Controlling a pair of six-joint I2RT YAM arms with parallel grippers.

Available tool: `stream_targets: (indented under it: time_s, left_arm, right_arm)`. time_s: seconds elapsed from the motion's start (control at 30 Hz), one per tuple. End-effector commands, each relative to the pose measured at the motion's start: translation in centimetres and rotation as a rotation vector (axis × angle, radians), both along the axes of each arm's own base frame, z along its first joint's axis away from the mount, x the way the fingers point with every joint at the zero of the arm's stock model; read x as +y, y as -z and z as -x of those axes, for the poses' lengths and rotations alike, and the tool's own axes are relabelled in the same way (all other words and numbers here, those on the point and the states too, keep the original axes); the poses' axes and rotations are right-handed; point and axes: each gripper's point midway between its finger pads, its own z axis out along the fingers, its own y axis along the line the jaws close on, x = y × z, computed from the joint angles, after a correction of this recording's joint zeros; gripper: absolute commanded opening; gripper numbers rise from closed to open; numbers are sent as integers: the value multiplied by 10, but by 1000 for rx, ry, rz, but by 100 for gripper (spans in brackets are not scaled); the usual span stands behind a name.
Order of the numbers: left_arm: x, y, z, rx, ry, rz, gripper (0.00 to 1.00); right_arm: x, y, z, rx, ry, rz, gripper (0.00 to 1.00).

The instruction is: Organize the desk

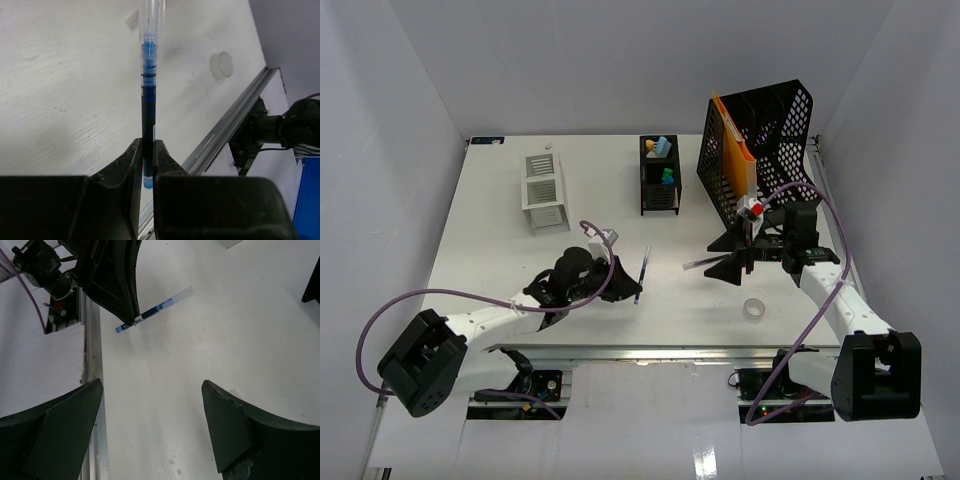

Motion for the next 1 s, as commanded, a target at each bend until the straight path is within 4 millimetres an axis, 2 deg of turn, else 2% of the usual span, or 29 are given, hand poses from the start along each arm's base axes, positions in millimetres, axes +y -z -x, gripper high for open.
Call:
stream_targets:
  time_s: [0.0,0.13,0.3,0.47,0.63,0.77,0.97]
  left_arm:
    - [-20,-56,3,-237,114,196,0]
    - [-25,-65,4,-293,134,246,0]
    - [-35,-66,0,-311,149,281,0]
    - [-48,-65,0,-307,174,297,0]
    - [-59,-69,-1,-316,192,303,0]
    - [-67,-75,-4,-331,196,316,0]
    - [-75,-84,-4,-348,205,331,0]
  right_arm:
    - [5,-27,-3,64,-43,-49,86]
    - [7,-44,-6,120,-57,-47,87]
    - [11,-67,-8,139,-58,-52,89]
    - [16,-75,-8,232,-29,-93,98]
    - [27,-87,-14,228,-22,-130,97]
    - [46,-80,-16,260,7,-103,98]
    - [56,-57,-45,312,222,-17,100]
